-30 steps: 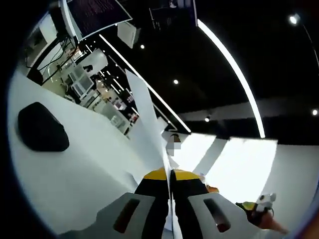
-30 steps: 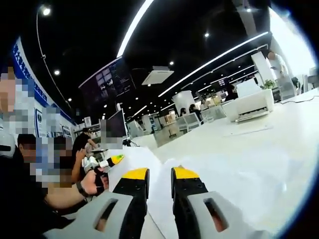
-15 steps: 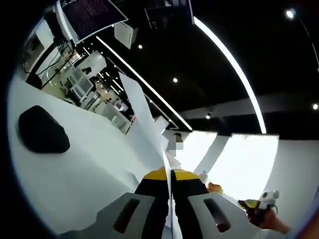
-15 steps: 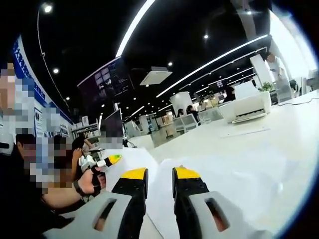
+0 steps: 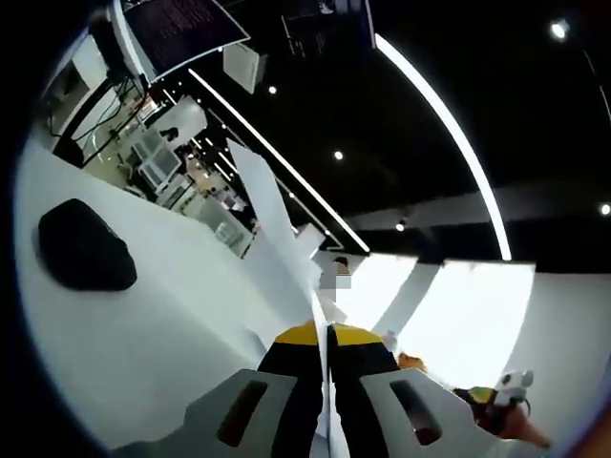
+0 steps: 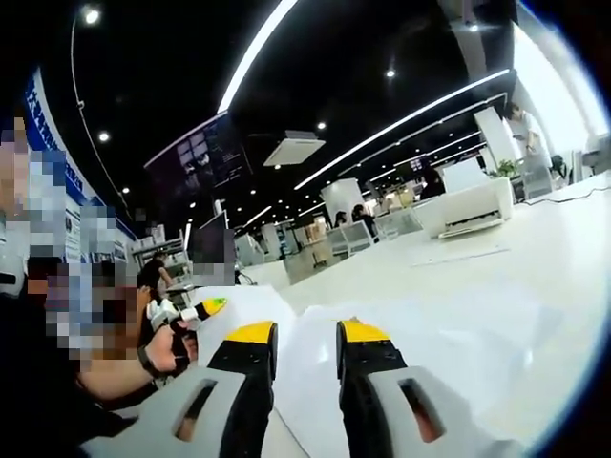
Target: Organize the stack of printing papers by aligning and flattening the scattered papers on the table
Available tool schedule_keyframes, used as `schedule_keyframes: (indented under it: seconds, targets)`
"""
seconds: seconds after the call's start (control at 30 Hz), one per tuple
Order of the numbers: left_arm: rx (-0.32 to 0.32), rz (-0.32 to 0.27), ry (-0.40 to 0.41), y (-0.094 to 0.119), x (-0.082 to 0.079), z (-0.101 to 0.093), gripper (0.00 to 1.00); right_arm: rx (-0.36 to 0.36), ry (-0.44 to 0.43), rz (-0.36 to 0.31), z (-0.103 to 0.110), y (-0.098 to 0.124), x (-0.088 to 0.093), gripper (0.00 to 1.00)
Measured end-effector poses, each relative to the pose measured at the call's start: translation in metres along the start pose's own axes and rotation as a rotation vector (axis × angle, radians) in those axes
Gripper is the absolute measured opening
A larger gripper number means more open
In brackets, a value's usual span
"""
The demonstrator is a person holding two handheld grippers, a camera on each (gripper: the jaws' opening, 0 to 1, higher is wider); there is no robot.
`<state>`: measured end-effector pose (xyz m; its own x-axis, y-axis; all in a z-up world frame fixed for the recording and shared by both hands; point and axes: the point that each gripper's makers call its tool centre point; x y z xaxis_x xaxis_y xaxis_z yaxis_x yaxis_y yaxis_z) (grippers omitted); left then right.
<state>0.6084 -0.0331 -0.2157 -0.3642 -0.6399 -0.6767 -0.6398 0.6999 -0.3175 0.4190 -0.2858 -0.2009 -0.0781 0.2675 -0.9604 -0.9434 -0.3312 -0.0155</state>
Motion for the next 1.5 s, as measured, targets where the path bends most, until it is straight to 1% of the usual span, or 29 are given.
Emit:
schedule_keyframes:
  seconds: [0.1,0.3,0.43,0.53,0.77,1.0,1.3,1.5]
  targets:
    - [-0.001,-0.003,0.012,0.0,-0.001,0.001,0.06,0.008,0.013,0.002,-0.003,0.001,0.0,0.22]
    - [-0.002,-0.002,0.015,0.0,0.0,0.0,0.06,0.014,0.011,0.002,-0.008,0.005,-0.002,0.27]
    - [0.009,0.021,0.023,-0.002,0.004,-0.001,0.06,0.028,0.014,0.002,-0.01,0.005,-0.004,0.33]
    - [0.009,0.025,0.017,-0.002,0.005,-0.001,0.06,0.057,0.04,0.011,-0.014,0.006,-0.005,0.4]
    - [0.006,0.031,0.012,-0.002,0.007,-0.003,0.06,0.101,0.068,0.021,-0.018,0.008,-0.007,0.6]
    - [0.005,0.032,0.01,-0.001,0.008,-0.004,0.06,0.148,0.068,0.029,-0.025,0.01,-0.009,0.79]
    - [0.005,0.034,0.009,-0.001,0.01,-0.006,0.06,0.178,0.061,0.056,-0.031,0.011,-0.005,0.87]
    - [0.001,0.034,0.013,-0.001,0.009,-0.005,0.06,0.193,0.054,0.074,-0.034,0.012,0.002,0.89]
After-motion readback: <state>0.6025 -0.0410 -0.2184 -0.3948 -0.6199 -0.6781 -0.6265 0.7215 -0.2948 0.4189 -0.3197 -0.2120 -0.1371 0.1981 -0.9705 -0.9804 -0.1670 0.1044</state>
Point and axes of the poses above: the point that each gripper's makers call its tool centre point, and the gripper's own axes: y roughly backward along the fingers, z roughly to its left, x roughly out of its underside, and after that the axes turned 2 degrees about y, right-handed
